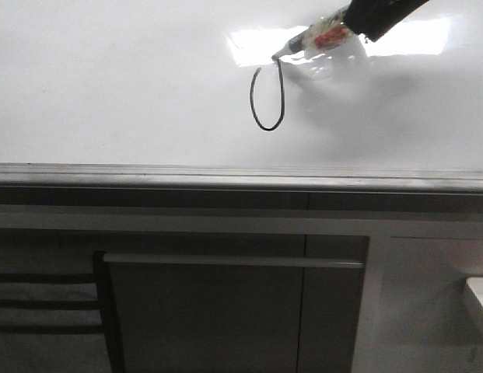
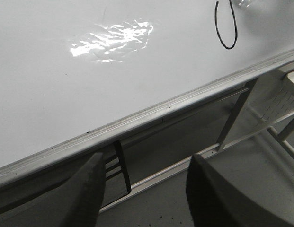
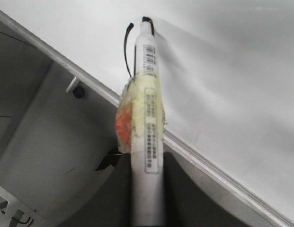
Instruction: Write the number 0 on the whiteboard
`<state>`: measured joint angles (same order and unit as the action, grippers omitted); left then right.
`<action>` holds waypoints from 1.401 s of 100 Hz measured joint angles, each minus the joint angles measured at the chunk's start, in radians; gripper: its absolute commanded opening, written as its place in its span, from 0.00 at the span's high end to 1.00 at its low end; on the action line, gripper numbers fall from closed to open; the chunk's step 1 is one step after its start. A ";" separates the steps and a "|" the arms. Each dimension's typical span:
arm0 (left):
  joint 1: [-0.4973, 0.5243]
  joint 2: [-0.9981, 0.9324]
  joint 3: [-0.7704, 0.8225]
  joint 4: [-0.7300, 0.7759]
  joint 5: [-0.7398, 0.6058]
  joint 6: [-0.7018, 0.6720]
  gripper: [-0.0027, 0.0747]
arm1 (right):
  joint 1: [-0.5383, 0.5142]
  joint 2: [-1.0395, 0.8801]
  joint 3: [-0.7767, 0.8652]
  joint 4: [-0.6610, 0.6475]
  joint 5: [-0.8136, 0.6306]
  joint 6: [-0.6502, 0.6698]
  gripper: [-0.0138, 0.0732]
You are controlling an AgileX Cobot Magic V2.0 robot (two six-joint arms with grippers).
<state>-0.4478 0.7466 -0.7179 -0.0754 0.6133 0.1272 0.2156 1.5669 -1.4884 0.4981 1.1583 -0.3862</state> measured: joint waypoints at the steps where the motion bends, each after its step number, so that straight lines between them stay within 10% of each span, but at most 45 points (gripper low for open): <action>1: 0.000 0.000 0.000 0.000 0.000 0.000 0.50 | 0.004 0.004 0.000 0.000 0.000 0.000 0.85; 68: 0.000 0.002 0.000 0.004 0.020 0.033 0.50 | 0.041 -0.325 0.216 -0.004 -0.045 -0.029 0.85; 99: 0.002 0.050 -0.010 -0.169 0.145 0.397 0.50 | 0.041 -0.525 0.572 0.022 -0.137 -0.148 0.85; 140: -0.049 0.254 -0.222 -0.402 0.314 0.736 0.50 | 0.041 -0.533 0.591 0.234 -0.126 -0.324 0.85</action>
<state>-0.4973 1.0011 -0.9397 -0.4776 0.9275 0.8628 0.2565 1.0342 -0.8970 0.7320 1.0327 -0.7107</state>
